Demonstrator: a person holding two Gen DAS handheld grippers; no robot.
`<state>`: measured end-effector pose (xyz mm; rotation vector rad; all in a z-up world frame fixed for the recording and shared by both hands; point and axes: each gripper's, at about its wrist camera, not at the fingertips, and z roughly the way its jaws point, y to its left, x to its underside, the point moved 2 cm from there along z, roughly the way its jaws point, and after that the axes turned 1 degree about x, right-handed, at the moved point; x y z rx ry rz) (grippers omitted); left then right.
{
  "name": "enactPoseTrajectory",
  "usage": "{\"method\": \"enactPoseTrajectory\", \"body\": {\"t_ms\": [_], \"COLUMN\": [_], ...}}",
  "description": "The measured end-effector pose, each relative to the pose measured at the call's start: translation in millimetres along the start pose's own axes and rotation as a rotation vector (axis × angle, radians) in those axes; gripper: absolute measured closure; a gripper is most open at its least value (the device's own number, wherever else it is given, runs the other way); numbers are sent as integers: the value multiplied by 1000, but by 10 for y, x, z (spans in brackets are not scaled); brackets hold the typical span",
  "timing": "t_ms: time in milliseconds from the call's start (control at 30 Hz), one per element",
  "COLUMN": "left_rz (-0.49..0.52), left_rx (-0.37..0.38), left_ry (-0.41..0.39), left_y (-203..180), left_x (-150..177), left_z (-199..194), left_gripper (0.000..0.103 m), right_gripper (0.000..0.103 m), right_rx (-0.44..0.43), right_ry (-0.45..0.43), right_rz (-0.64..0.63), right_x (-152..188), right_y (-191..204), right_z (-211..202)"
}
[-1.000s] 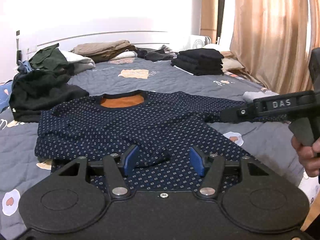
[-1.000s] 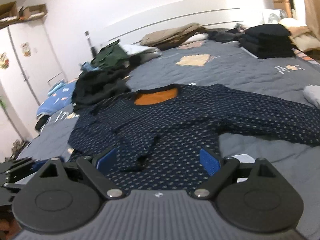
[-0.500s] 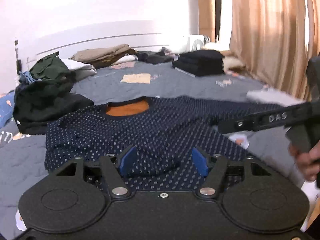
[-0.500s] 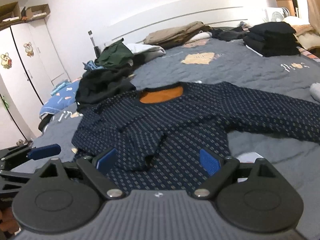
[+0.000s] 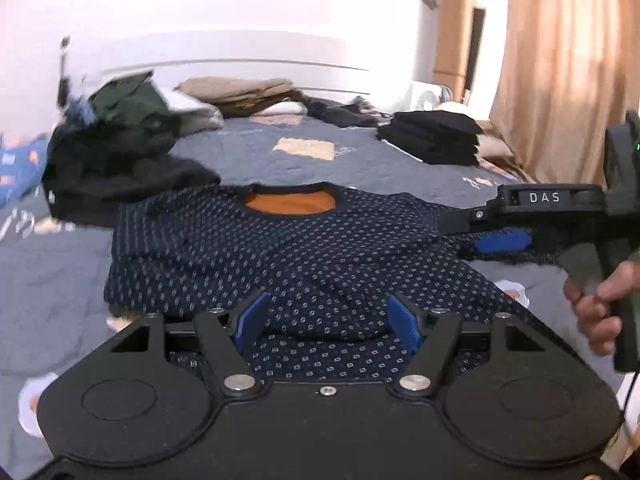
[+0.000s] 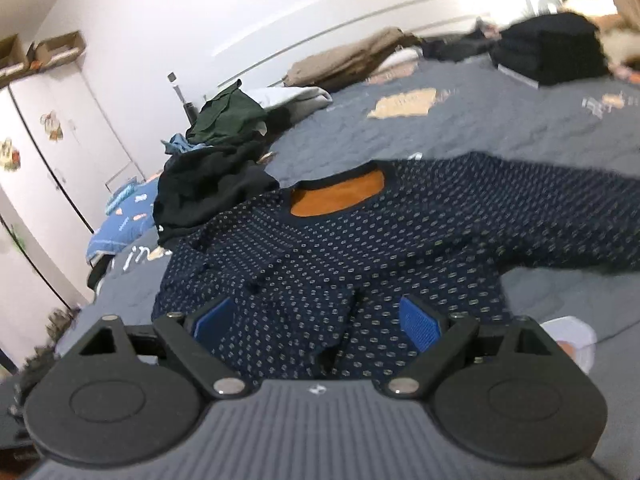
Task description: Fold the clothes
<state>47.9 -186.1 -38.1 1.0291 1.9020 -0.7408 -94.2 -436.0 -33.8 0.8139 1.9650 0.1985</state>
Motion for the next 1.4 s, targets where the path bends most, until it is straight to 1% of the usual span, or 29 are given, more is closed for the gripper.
{"method": "enactPoseTrajectory", "body": {"t_ms": [100,200,267,367,433,467,567,633,700,833,867,900,1000,1100,1167,1300,1400], "left_rz": [21,-18,-66,-80,-54,-35,-51,-56,-50,-66,-75,-83,-155,-166,-166,-166,-166], "left_rx": [-12,-1,7,14,10,10,19,24,9,-9,-9,-9,5,-29,-25,-16,-9], "left_ry": [18,-16,-30,-43,-21,-23,-43,-42,-37,-31,-37,-42,-77,10,2,-15,-28], "left_y": [66,131,164,166,149,135,148,158,171,235,252,269,402,480,487,502,513], "left_x": [27,-16,-23,21,48,38,-19,-47,-65,-80,-79,-77,24,79,81,85,88], "left_z": [11,-36,-41,-51,-38,-43,-39,-23,-9,-21,-36,-51,-25,150,137,111,91], "left_gripper": [38,38,38,38,38,38,38,37,34,34,33,31,29,31,29,29,29], "right_gripper": [13,13,13,13,14,14,16,16,17,23,24,25,36,36,36,36,36], "right_rx": [27,50,65,43,31,19,-28,-36,-39,-46,-51,-57,-90,-101,-104,-118,-124], "right_ry": [10,21,41,73,114,124,134,144,155,182,188,195,228,243,243,230,230], "right_rz": [14,-18,-29,-40,-37,-28,3,8,19,73,89,105,146,132,138,191,200], "right_x": [-5,-31,-49,-55,-62,-68,-91,-99,-104,-95,-87,-79,-40,-18,-10,18,24], "right_y": [-4,24,19,-15,-45,-62,-107,-155,-214,-353,-373,-394,-424,-382,-391,-463,-480], "right_z": [150,287,402,578,704,748,847,909,960,1030,1058,1087,1177,1232,1263,1319,1341]}}
